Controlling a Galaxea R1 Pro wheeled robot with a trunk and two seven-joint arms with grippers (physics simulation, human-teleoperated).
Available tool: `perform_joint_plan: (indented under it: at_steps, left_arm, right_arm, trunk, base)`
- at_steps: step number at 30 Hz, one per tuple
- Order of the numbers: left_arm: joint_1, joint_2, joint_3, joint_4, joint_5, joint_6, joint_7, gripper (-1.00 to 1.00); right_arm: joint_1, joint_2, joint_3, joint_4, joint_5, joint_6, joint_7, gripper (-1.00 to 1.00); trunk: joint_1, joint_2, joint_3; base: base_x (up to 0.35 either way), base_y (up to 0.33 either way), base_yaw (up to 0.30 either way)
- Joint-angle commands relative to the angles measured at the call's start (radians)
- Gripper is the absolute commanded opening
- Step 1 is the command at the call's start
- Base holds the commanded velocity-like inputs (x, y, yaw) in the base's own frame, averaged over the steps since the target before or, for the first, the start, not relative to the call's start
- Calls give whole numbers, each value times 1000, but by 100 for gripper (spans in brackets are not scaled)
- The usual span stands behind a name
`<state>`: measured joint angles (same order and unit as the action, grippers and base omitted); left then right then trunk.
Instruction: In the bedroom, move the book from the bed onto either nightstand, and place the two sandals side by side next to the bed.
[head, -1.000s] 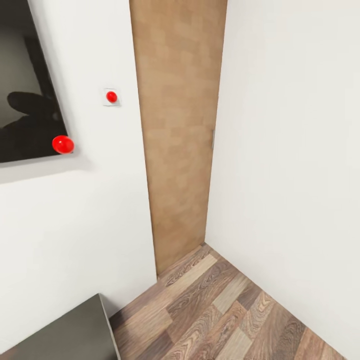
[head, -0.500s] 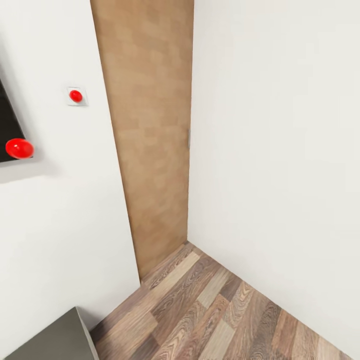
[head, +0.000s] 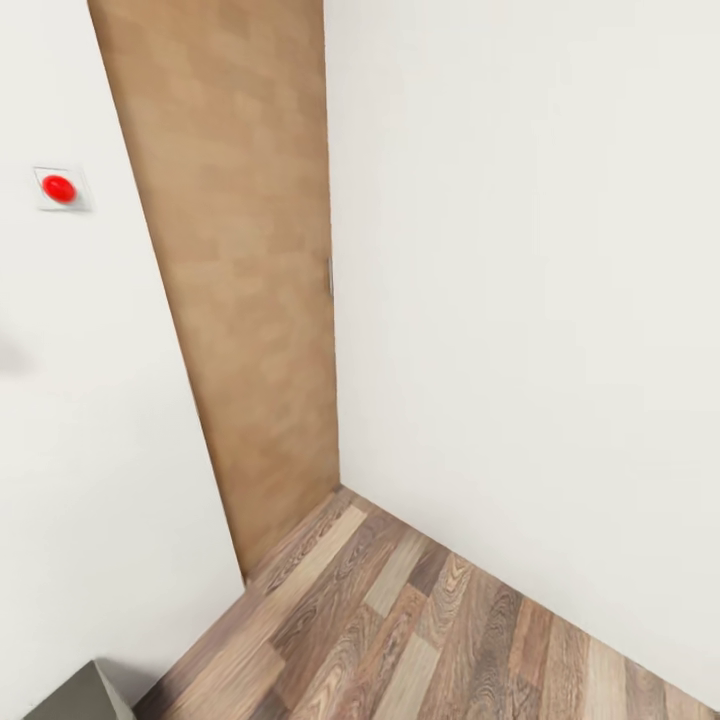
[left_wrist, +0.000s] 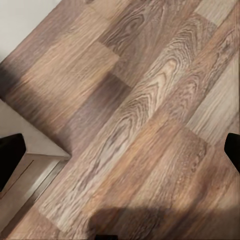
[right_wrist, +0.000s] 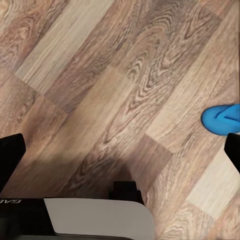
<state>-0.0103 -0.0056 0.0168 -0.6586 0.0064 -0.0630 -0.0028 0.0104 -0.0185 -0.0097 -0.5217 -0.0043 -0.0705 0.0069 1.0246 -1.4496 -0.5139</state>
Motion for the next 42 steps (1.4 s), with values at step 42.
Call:
perform_joint_plan:
  at_steps: [42]
  left_arm:
    - [0, -1, 2, 1, 0, -3, 0, 100]
  right_arm:
    - [0, 0, -1, -1, 0, -2, 1, 100]
  trunk:
    - [0, 0, -1]
  base:
    - [32, 15, -281]
